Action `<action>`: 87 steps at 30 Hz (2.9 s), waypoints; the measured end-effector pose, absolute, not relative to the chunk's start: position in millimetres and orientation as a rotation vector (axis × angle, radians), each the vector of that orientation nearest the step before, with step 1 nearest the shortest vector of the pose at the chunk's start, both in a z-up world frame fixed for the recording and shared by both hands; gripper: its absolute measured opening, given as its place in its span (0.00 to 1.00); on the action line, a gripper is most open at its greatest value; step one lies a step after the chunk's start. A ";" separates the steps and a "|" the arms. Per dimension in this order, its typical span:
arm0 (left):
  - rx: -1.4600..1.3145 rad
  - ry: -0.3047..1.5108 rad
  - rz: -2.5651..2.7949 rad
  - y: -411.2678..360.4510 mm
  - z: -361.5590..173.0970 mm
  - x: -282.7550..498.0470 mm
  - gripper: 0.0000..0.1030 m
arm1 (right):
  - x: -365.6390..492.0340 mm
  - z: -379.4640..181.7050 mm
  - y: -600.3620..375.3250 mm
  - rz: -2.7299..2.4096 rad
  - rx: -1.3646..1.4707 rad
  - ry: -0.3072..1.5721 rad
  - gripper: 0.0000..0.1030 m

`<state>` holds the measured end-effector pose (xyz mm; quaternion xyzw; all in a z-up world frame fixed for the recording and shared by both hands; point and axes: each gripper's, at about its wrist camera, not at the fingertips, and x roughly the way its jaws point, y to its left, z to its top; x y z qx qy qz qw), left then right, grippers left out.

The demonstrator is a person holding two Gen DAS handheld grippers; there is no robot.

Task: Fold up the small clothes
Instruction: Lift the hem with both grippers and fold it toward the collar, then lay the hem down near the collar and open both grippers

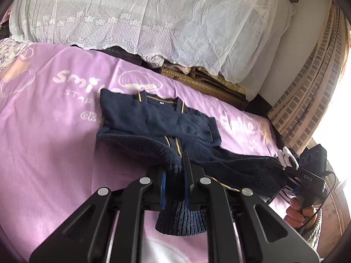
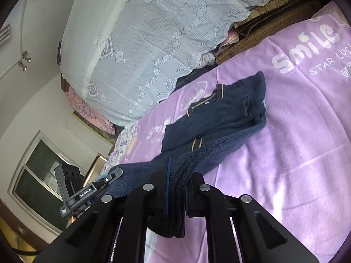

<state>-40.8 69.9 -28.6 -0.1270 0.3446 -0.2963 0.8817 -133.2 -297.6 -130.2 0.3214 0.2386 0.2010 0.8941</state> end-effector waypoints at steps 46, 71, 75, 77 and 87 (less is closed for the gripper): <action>-0.313 0.704 -0.385 26.1 -40.0 140.9 0.11 | 75.1 -119.5 -338.2 0.361 0.882 0.434 0.10; -0.267 0.832 -0.246 10.7 -105.3 188.2 0.18 | 140.2 -190.2 -351.5 0.232 0.892 0.580 0.19; -0.294 0.785 -0.289 19.0 -87.8 176.8 0.31 | 125.4 -173.1 -354.3 0.224 0.878 0.514 0.50; -0.318 0.746 -0.313 24.9 -75.6 169.3 0.39 | 119.9 -163.7 -354.0 0.246 0.872 0.488 0.50; -0.174 0.689 -0.204 9.0 -51.0 164.4 0.45 | 95.1 -127.2 -333.7 0.256 0.750 0.412 0.47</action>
